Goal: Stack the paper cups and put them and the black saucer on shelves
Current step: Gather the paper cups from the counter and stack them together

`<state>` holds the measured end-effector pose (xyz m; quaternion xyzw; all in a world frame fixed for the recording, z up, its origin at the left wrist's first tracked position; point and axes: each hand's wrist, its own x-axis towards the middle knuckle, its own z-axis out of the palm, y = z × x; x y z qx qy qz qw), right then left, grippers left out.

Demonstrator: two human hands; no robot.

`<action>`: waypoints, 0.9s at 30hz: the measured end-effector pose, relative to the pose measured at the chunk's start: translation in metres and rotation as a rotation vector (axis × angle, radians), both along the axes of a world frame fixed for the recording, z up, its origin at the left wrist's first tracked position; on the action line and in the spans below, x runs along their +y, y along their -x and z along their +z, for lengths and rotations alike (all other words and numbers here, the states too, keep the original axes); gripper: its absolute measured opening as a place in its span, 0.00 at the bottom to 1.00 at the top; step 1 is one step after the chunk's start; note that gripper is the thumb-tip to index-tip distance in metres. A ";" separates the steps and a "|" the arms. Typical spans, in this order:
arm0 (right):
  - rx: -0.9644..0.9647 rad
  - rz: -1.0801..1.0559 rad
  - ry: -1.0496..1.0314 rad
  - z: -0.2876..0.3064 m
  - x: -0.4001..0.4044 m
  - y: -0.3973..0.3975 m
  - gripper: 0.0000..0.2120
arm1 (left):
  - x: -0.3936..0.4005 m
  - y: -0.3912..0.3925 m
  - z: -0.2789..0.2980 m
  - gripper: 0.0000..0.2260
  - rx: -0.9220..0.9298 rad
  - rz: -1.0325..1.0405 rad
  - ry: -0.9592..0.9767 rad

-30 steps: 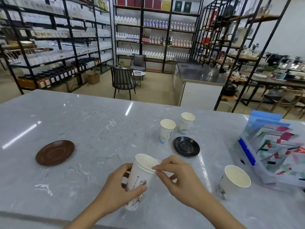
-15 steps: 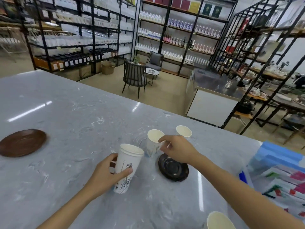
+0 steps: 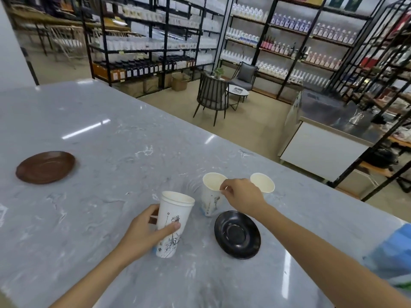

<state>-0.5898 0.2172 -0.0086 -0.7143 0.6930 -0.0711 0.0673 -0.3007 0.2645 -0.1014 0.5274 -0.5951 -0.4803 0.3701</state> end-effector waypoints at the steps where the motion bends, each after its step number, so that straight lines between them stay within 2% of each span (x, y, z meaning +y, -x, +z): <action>1: -0.013 0.003 0.014 0.003 0.000 0.000 0.09 | 0.001 0.002 0.001 0.31 -0.006 -0.004 -0.004; 8: -0.076 0.077 0.121 0.047 0.019 0.008 0.10 | 0.022 0.008 0.009 0.21 -0.056 0.002 -0.025; 12: -0.110 0.164 0.204 0.088 0.041 0.014 0.09 | 0.045 0.019 0.017 0.22 -0.044 0.031 -0.016; 19: -0.256 0.309 0.368 0.149 0.085 0.018 0.06 | 0.091 0.047 0.039 0.31 -0.004 0.044 0.050; 23: -0.286 0.391 0.409 0.157 0.103 0.015 0.05 | 0.106 0.059 0.057 0.35 0.012 0.060 0.117; 27: -0.330 0.441 0.425 0.154 0.113 0.012 0.04 | 0.115 0.063 0.067 0.31 0.022 0.097 0.159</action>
